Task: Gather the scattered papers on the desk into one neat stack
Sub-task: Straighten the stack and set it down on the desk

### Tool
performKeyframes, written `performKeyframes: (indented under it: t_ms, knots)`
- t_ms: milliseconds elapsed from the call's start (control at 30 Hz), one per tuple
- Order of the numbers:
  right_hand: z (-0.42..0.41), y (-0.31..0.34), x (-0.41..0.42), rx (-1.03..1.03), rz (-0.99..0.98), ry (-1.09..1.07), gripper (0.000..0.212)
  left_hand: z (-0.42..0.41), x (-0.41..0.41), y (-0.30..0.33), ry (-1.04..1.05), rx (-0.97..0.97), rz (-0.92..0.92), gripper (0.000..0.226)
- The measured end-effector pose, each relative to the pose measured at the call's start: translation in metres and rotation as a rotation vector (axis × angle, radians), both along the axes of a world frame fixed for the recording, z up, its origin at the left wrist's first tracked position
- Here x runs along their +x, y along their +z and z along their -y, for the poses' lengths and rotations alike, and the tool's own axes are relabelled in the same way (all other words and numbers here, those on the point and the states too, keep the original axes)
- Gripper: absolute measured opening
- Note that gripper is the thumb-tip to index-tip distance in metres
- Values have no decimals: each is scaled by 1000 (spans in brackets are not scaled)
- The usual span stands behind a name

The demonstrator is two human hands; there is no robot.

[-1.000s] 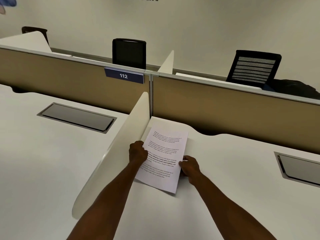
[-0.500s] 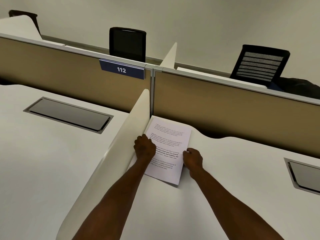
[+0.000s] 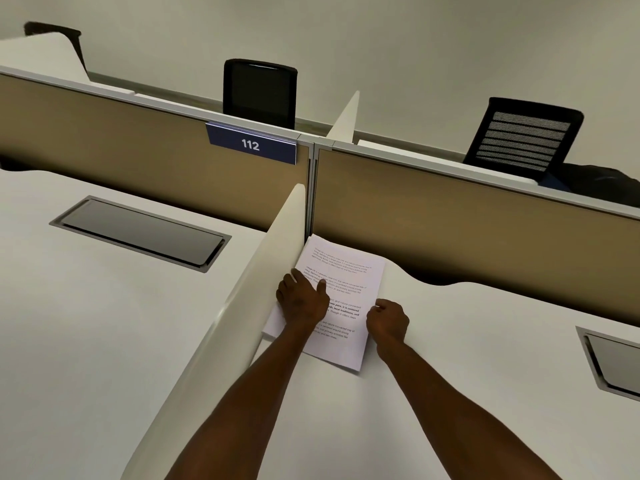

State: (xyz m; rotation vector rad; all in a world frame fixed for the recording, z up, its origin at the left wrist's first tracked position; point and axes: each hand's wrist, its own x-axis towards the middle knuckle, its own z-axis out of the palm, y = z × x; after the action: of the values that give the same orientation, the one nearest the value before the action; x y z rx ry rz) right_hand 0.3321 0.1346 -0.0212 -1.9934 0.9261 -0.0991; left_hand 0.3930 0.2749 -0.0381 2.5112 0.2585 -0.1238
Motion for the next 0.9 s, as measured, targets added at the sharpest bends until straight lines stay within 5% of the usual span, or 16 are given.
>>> performKeyframes:
  t_ms: [433,733,833,900]
  knots:
    - [2,-3,6,-88,-57,88,40,-9,1,-4,-53,-14,-42,83]
    - [3,-1,4,-144,-58,131,11,-10,0,-1,-26,-105,-17,85]
    - [3,-3,2,-179,-40,129,28,-10,-4,-1,-3,-136,13,82]
    - [3,-3,-1,-175,-29,117,19,-11,-7,-1,-1,-166,36,81]
